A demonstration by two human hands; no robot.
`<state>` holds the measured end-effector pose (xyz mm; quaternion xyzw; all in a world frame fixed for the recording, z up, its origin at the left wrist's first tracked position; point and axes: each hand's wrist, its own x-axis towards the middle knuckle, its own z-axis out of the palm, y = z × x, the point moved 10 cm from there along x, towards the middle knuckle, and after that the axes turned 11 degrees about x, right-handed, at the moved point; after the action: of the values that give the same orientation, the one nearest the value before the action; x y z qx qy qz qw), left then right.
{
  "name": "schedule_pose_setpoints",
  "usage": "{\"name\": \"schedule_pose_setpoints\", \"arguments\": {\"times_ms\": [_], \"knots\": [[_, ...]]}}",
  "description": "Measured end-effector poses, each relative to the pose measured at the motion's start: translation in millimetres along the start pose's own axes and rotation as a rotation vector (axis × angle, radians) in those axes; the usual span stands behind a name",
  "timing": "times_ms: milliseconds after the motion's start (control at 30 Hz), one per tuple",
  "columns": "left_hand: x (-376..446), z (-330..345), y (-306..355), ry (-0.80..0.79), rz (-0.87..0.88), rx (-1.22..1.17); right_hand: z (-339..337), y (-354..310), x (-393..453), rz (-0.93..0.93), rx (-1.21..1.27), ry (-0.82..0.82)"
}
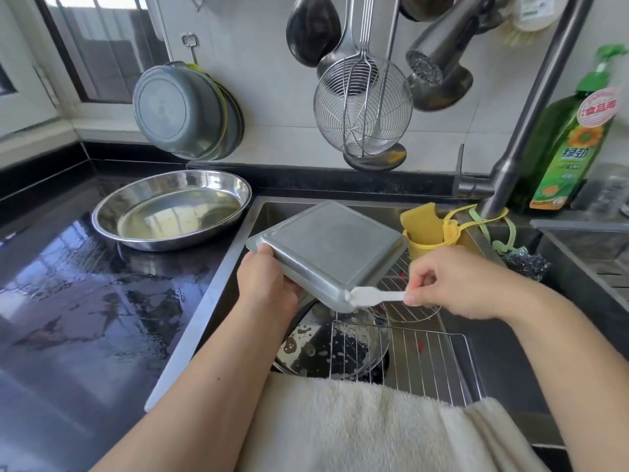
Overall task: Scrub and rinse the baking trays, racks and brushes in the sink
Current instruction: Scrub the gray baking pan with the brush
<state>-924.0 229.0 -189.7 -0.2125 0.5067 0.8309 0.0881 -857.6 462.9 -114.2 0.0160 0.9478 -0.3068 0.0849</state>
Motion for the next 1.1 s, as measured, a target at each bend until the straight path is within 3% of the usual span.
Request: {"name": "schedule_pose_setpoints", "arguments": {"times_ms": [167, 400, 633, 867, 1100], "knots": [[1.8, -2.8, -5.8, 0.036, -0.052, 0.113, 26.8, -23.5, 6.0, -0.116, -0.062, -0.022], [11.2, -14.3, 5.1, 0.11, -0.026, 0.212, -40.3, 31.8, -0.2, 0.101, -0.125, 0.28], [19.4, -18.2, 2.3, 0.163, 0.0, 0.276, 38.0, -41.3, 1.6, -0.137, -0.193, 0.041], [20.5, -19.9, 7.3, 0.187, -0.011, 0.189, -35.4, 11.0, -7.8, 0.113, -0.14, 0.284], [34.5, -22.4, 3.5, 0.194, 0.036, 0.233, 40.8, -52.9, -0.9, -0.123, -0.208, 0.094]]}}
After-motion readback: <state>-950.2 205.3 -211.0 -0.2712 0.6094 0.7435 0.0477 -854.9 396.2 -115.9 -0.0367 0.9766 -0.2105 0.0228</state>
